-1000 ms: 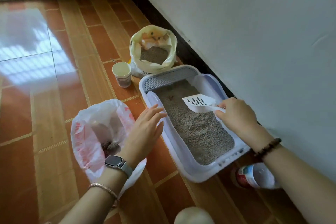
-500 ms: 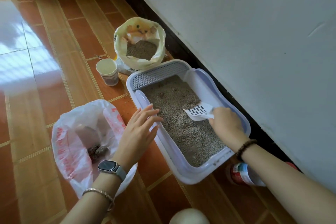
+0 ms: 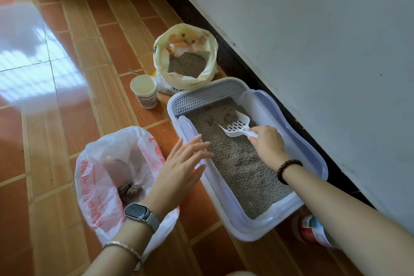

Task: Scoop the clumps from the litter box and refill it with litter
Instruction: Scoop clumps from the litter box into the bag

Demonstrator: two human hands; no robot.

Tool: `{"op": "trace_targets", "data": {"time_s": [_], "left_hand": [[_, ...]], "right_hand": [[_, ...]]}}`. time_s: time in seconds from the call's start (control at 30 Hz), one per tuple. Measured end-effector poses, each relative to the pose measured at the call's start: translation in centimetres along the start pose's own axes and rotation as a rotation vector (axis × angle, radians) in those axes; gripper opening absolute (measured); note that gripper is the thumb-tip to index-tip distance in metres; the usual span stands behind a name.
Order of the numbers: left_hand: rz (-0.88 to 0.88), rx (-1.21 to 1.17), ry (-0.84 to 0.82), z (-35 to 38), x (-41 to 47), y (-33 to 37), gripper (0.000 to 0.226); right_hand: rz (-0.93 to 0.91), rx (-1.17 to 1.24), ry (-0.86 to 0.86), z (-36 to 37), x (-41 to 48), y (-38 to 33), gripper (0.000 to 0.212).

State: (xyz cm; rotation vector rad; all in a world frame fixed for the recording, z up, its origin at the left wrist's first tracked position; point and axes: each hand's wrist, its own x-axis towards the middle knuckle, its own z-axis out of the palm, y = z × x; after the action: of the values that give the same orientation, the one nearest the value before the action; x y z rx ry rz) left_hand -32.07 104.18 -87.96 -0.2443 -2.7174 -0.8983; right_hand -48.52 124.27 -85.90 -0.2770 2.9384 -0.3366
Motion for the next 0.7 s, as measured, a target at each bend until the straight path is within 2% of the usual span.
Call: {"op": "trace_targets", "data": {"time_s": [0.2, 0.37, 0.53, 0.7], "left_hand": [[-0.029, -0.03, -0.001, 0.1, -0.2, 0.2, 0.029], [-0.038, -0.024, -0.017, -0.2, -0.3, 0.2, 0.032], [-0.035, -0.031, -0.024, -0.2, -0.3, 0.1, 0.031], [-0.029, -0.017, 0.003, 0.3, 0.0, 0.2, 0.027]], "right_hand": [[-0.032, 0.017, -0.042, 0.4, 2.8, -2.3, 0.02], [-0.066, 0.11, -0.006, 2.0, 3.5, -3.3, 0.016], [-0.063, 0.227, 0.03, 2.5, 2.0, -2.2, 0.02], [-0.093, 0.265, -0.006, 0.9, -0.1, -0.2, 0.021]]}}
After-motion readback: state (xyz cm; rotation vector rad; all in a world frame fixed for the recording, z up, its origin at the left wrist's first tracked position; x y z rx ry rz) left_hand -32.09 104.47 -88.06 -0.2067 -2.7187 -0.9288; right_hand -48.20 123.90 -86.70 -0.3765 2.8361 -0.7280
